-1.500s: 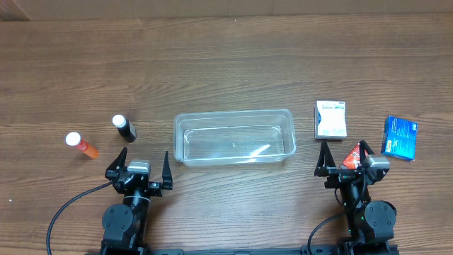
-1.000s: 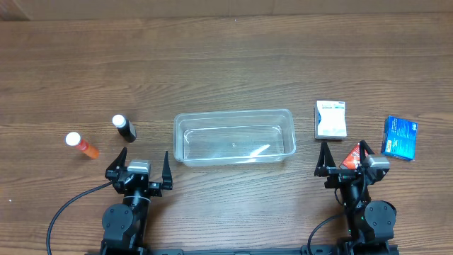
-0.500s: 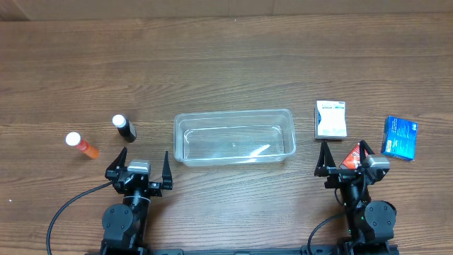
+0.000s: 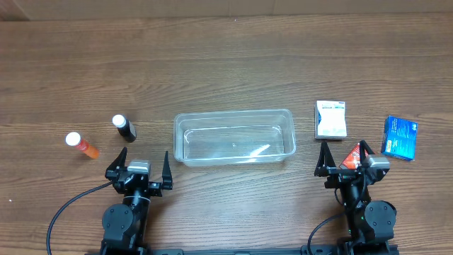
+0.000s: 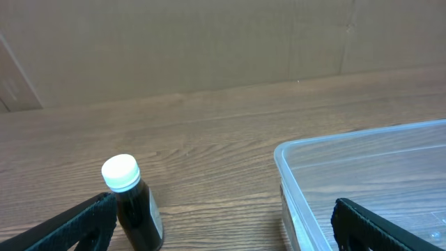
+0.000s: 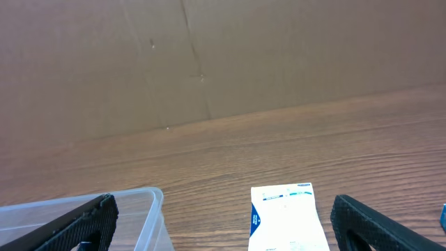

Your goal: Pack container

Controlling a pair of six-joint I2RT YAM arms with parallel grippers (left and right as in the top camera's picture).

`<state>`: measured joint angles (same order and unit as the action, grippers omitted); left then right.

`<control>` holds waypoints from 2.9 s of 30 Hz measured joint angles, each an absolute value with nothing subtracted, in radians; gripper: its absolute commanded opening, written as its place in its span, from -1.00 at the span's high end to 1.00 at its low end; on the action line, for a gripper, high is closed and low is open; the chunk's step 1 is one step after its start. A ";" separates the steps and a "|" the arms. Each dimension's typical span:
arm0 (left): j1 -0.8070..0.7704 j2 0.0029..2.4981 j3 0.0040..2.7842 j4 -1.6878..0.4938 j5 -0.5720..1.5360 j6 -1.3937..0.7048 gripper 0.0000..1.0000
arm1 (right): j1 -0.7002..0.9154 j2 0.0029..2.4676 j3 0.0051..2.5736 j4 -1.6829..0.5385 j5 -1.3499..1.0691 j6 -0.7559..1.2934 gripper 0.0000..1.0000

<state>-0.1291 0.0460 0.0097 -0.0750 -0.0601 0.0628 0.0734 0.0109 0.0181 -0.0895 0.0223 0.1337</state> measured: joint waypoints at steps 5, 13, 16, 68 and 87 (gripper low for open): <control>-0.129 0.046 0.010 -0.075 -0.060 0.063 -1.00 | 0.073 0.011 0.018 -0.089 0.022 0.133 -1.00; -0.129 0.046 0.010 -0.075 -0.061 0.063 -1.00 | 0.074 0.011 0.018 -0.054 0.000 0.134 -1.00; -0.129 0.046 0.009 -0.057 -0.061 0.042 -1.00 | 0.073 0.013 0.018 -0.091 -0.012 0.134 -1.00; 0.132 1.674 1.456 -1.065 -0.044 -0.237 -1.00 | 0.019 1.202 1.212 -1.021 -0.001 0.172 -1.00; 0.132 1.847 1.456 -1.095 -0.038 -0.233 -0.07 | 0.019 1.264 1.212 -1.021 -0.001 0.173 -1.00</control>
